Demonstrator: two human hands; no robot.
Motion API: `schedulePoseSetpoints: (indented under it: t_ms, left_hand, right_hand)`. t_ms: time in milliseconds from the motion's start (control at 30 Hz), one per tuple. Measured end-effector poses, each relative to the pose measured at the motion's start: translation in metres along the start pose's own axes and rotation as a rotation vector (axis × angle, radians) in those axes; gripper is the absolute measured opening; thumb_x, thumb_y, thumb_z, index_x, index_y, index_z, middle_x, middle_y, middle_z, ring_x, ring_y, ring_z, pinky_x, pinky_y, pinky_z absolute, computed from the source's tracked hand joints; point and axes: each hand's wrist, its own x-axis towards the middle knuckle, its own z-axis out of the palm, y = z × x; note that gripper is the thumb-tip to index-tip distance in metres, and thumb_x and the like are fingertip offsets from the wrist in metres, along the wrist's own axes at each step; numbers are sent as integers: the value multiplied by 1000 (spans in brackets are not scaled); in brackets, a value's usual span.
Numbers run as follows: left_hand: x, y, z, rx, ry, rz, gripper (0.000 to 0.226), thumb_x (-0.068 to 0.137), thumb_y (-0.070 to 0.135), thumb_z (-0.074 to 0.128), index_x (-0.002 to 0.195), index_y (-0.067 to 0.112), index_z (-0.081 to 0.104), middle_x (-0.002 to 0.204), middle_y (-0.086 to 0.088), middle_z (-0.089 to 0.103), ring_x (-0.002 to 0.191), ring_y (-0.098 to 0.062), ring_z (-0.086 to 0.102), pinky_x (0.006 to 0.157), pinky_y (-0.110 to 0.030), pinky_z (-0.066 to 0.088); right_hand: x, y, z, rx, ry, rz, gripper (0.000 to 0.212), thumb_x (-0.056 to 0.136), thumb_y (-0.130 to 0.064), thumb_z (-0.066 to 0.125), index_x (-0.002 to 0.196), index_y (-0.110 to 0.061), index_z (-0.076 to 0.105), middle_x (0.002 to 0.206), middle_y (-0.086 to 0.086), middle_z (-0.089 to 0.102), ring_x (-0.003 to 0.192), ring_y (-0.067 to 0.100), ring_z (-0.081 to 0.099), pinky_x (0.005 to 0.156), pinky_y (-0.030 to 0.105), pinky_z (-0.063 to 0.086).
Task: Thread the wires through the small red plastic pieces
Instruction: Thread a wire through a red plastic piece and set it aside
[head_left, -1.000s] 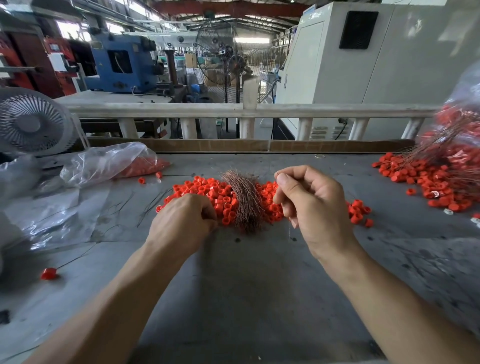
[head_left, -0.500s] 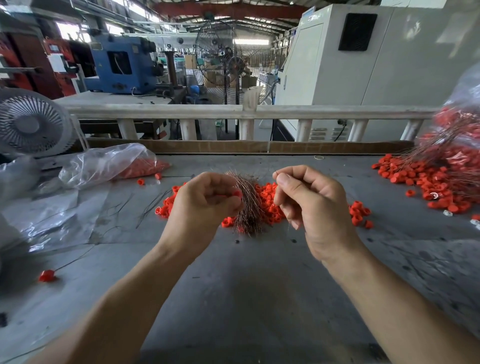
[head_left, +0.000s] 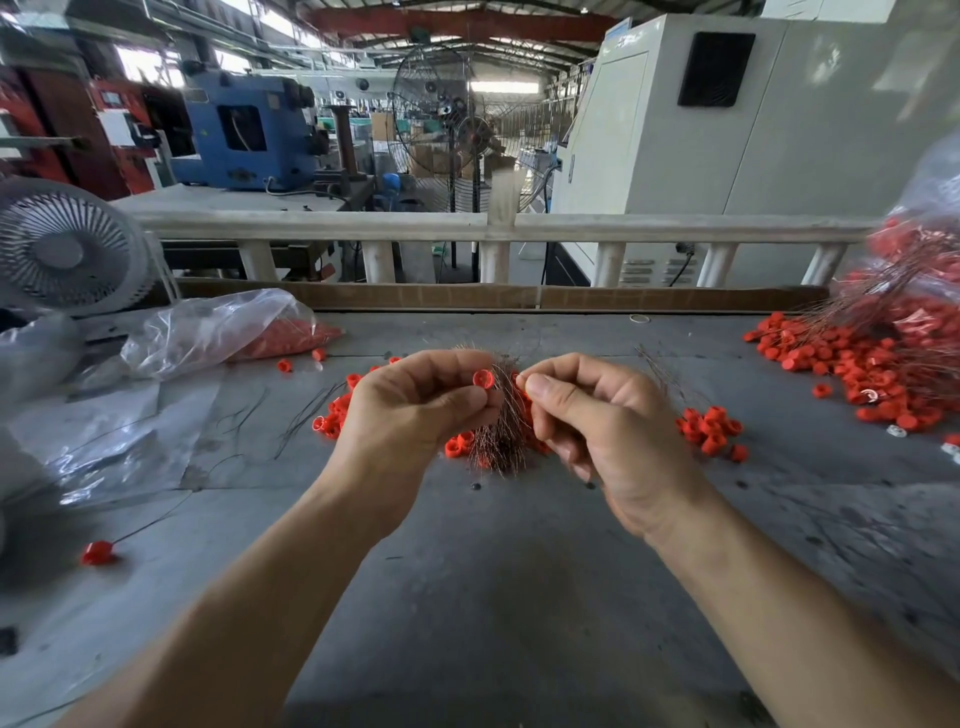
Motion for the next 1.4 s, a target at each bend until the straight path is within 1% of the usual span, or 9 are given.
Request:
schedulePoseSetpoints:
  t_ms: [167,333,467,600,767,867,1000,1133,1400]
  left_hand:
    - [-1,0,2,34,-20,27,26,71,4,72,96,9,75,87,-9,74,84,-24,74,77,-28,61]
    - [-3,-2,5,160,-21,103,21,79,-4,73,97,6,67,78,-7,72,73,-20,72,69,-27,61]
    - [-4,-3,5,203,-15,119,29,70,8,77,96,8,67,79,-6,73,75,-20,72,70,-26,60]
    - [-3,-4,4,197,-27,121,30,68,7,78,97,8,69,86,-10,72,81,-24,72,75,-30,61]
    - [-2,-6,4,199,-34,118,21,80,1,72,99,10,72,90,-9,76,86,-25,75,78,-30,61]
    - [-3,-5,4,185,-14,107,16,83,7,69,96,14,76,90,-13,77,87,-29,76,79,-32,62]
    - [-3,-3,4,171,-6,85,21,88,-1,66,90,15,78,89,-16,77,84,-28,77,73,-27,61]
    - [-3,-2,5,139,-5,63,17,81,3,69,96,8,75,89,-15,77,80,-24,77,69,-25,60]
    - [-2,-5,1,123,-63,-25,25,78,11,69,99,17,82,87,-17,76,81,-22,74,75,-28,60]
  right_hand:
    - [-1,5,3,-68,-20,-42,10,96,-7,66,89,-8,72,60,7,57,44,4,45,40,12,31]
    - [-1,11,4,-157,-39,-80,11,96,-10,68,87,-13,74,57,1,57,50,8,47,46,14,34]
    - [-1,12,3,-203,-35,-99,10,95,-14,69,87,-15,74,56,-1,58,51,5,49,48,12,36]
    - [-1,12,3,-244,-11,-114,10,94,-16,70,85,-17,74,55,-4,57,50,4,48,48,13,36]
    - [-1,11,2,-291,49,-132,12,93,-17,71,81,-19,74,53,-8,56,51,7,48,51,18,38]
    - [-1,10,2,-307,66,-137,13,93,-16,72,80,-19,74,51,-13,56,51,4,47,53,17,38]
    - [0,9,1,-313,79,-129,12,92,-15,73,81,-17,75,56,-10,62,52,1,49,54,15,39]
    - [-1,8,1,-305,71,-137,12,92,-14,72,81,-15,75,52,-14,58,46,-1,45,50,9,34]
    - [-2,5,-2,-249,37,-80,13,96,-10,65,86,-10,73,49,-16,49,44,0,42,46,9,32]
